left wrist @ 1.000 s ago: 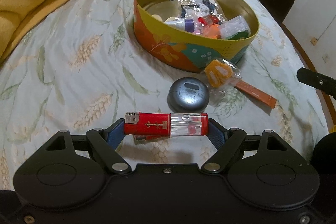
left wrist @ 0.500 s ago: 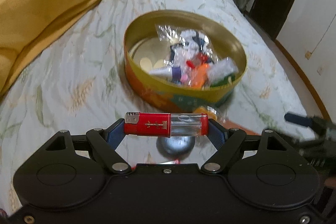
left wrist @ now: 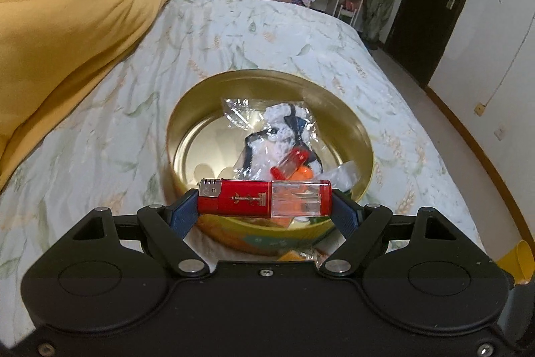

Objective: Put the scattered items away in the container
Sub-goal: 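Move the left gripper over the tin and release the red lighter, then close the right gripper on the orange coffee stick while the left moves to another red lighter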

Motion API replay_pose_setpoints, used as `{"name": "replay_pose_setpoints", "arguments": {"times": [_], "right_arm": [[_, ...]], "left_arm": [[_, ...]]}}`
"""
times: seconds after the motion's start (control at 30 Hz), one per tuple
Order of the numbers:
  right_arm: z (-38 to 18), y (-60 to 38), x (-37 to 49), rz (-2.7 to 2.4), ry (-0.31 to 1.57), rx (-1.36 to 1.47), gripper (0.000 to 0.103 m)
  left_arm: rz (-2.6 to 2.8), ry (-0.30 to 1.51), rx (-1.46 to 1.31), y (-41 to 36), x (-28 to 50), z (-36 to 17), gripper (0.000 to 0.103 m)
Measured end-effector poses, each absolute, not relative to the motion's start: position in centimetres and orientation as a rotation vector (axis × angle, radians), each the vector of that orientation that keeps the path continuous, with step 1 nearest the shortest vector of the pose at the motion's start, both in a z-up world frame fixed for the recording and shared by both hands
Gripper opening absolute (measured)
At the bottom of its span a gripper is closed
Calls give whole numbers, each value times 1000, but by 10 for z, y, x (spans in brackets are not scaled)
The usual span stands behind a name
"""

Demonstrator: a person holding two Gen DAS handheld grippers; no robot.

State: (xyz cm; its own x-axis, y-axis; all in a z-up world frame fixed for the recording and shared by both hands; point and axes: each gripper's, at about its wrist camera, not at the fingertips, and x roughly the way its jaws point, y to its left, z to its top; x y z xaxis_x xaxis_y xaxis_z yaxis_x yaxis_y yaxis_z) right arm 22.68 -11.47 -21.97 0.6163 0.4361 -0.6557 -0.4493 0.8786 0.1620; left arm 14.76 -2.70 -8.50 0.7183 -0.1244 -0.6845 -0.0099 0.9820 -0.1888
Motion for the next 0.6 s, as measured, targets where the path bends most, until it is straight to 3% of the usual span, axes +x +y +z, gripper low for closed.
{"name": "replay_pose_setpoints", "arguments": {"times": [0.47, 0.53, 0.57, 0.6], "right_arm": [[-228, -104, 230, 541, 783, -59, 99], [-230, -103, 232, 541, 791, -60, 99], [-231, -103, 232, 540, 794, -59, 99], [-232, -103, 233, 539, 797, -58, 99]], "left_arm": [[-80, 807, -137, -36, 219, -96, 81], [-73, 800, -121, -35, 225, -98, 90], [-56, 790, -113, -34, 224, -98, 100], [-47, 782, -111, -33, 223, -99, 101]]}}
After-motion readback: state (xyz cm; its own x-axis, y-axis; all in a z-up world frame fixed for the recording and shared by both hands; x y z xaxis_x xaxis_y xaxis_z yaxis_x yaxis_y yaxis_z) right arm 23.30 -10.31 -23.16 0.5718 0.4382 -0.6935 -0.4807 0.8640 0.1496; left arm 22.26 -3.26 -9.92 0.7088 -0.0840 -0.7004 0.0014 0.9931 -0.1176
